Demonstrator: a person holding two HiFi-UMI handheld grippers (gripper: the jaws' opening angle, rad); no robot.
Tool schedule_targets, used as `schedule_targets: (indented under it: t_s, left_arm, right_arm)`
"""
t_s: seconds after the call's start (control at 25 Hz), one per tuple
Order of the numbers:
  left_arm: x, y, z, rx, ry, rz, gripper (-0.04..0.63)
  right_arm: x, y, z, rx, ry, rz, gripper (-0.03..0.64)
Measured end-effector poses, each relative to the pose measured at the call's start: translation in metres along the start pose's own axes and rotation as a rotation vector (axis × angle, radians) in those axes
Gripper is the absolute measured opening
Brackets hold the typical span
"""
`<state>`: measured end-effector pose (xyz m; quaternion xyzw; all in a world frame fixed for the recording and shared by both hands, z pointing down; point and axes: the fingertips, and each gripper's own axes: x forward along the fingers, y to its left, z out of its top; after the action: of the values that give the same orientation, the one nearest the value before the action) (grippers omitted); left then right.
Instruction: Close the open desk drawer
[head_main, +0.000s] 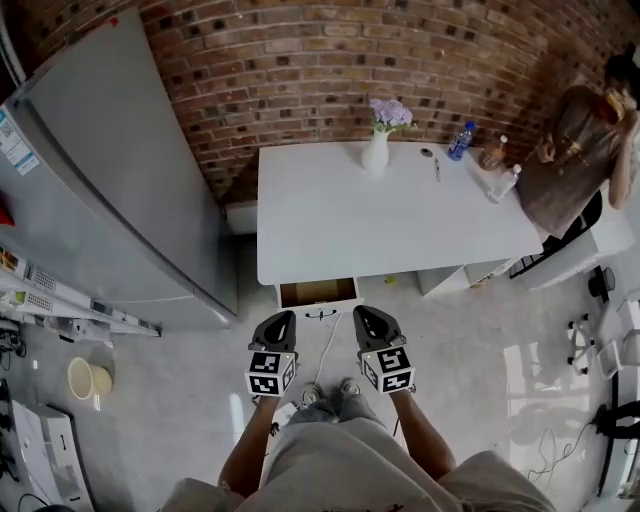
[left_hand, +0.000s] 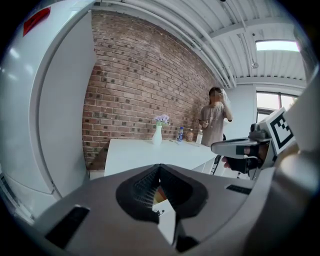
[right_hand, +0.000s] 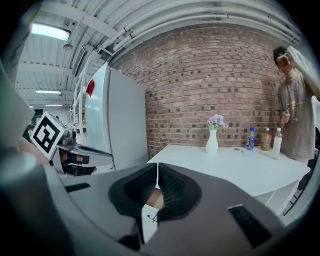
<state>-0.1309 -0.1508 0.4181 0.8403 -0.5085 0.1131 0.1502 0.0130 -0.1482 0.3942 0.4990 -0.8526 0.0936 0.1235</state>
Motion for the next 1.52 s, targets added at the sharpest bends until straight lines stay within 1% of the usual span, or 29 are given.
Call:
schedule_targets:
  t_s: [0.4, 0.64, 0.8, 1.12, 1.28, 1.4, 1.52]
  left_arm:
    - [0.037, -0.008, -0.017, -0.032, 0.071, 0.057, 0.012]
    - [0.047, -0.003, -0.050, -0.078, 0.112, 0.079, 0.013]
    - [0.051, 0.004, -0.091, -0.122, 0.152, 0.088, 0.012]
    - [0.058, 0.015, -0.195, -0.189, 0.238, 0.112, 0.013]
    - [0.061, 0.010, -0.247, -0.210, 0.272, 0.100, 0.012]
    - [0.066, 0.004, -0.277, -0.223, 0.305, 0.086, 0.013]
    - [0.073, 0.006, -0.295, -0.241, 0.323, 0.078, 0.012]
  right_arm:
    - [0.035, -0.042, -0.018, 0.013, 0.056, 0.062, 0.018]
    - [0.056, -0.045, -0.059, 0.039, 0.121, 0.090, 0.018]
    - [0.066, -0.035, -0.107, 0.069, 0.187, 0.108, 0.018]
    - [0.068, -0.010, -0.225, 0.097, 0.333, 0.111, 0.018]
    - [0.061, -0.003, -0.280, 0.109, 0.393, 0.105, 0.018]
    - [0.058, -0.002, -0.312, 0.116, 0.432, 0.100, 0.018]
    - [0.065, -0.002, -0.331, 0.133, 0.451, 0.101, 0.018]
